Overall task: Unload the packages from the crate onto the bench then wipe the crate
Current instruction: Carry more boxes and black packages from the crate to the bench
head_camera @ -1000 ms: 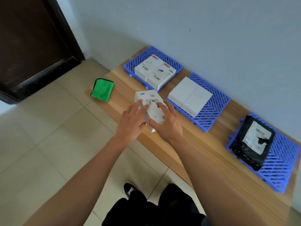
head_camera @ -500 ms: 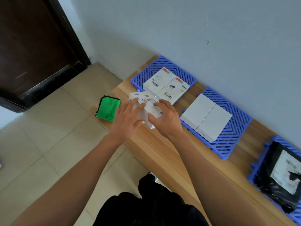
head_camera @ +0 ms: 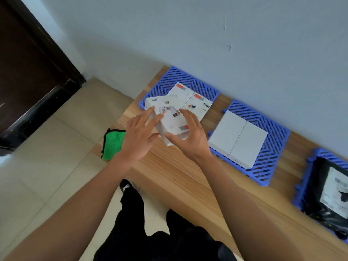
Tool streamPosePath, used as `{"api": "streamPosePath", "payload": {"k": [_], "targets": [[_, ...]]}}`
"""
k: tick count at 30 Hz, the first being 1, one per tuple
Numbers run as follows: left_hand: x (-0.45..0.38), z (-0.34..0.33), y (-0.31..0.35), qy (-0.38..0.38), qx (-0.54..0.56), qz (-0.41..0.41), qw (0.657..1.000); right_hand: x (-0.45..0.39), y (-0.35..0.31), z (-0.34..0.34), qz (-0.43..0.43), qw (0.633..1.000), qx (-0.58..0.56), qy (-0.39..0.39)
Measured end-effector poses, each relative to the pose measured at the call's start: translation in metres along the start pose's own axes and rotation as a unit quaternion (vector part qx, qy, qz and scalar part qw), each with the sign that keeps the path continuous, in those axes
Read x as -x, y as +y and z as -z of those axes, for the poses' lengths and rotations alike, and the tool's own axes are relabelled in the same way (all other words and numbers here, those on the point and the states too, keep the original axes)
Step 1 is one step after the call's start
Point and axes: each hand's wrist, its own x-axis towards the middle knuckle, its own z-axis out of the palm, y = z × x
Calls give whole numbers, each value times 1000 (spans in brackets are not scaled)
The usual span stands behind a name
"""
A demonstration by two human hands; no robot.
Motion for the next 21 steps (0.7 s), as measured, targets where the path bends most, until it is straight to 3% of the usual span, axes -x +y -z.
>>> {"api": "streamPosePath", "payload": {"k": [9, 16, 21], "targets": [[-28, 3, -80, -13, 72, -42, 996, -24, -35, -54, -63, 998, 5, 15], [-57, 23, -135, -25, 161, -79, 983, -64, -73, -88, -133, 979, -69, 136], [-79, 30, -149, -33, 182, -117, 976, -77, -84, -103, -132, 976, -55, 165]]}}
